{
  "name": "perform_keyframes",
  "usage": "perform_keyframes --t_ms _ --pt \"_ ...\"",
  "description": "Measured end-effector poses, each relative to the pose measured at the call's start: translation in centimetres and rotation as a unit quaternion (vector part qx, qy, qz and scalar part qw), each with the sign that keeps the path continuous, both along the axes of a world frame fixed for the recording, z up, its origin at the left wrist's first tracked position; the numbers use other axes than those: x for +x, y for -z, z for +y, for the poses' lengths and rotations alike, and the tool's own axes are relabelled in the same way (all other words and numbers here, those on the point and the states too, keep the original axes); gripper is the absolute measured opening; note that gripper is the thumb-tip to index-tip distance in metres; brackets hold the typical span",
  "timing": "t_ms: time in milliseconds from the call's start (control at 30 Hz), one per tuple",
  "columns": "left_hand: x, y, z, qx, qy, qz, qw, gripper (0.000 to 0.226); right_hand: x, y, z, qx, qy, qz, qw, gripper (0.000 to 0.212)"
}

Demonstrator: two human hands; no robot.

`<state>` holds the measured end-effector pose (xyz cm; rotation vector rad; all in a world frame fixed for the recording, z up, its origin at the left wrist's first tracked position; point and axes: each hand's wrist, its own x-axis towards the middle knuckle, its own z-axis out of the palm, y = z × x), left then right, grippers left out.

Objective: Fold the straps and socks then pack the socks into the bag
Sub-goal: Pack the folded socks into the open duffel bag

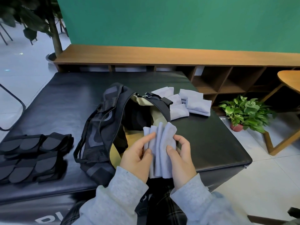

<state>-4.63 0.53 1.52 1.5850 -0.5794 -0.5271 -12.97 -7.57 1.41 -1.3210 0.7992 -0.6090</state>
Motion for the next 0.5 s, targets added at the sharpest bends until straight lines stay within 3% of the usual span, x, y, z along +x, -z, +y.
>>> perform_keyframes --t_ms 200,300,400,500 --pt "1.0 -0.4 0.3 -0.009 0.015 0.028 0.999 0.039 1.4 -0.1 1.0 -0.031 -0.045 0.005 0.998 0.031" --pt "0.8 -0.3 0.3 0.007 0.061 0.062 0.996 0.031 2.0 0.2 1.1 0.020 -0.071 -0.007 0.997 0.037" --pt "1.6 0.0 0.5 0.087 0.069 -0.021 0.994 0.049 2.7 0.4 0.9 0.048 -0.070 0.004 0.996 0.045" --pt "3.6 0.0 0.6 0.190 0.030 -0.177 0.965 0.051 3.7 0.6 0.5 -0.051 -0.065 0.054 0.995 0.048"
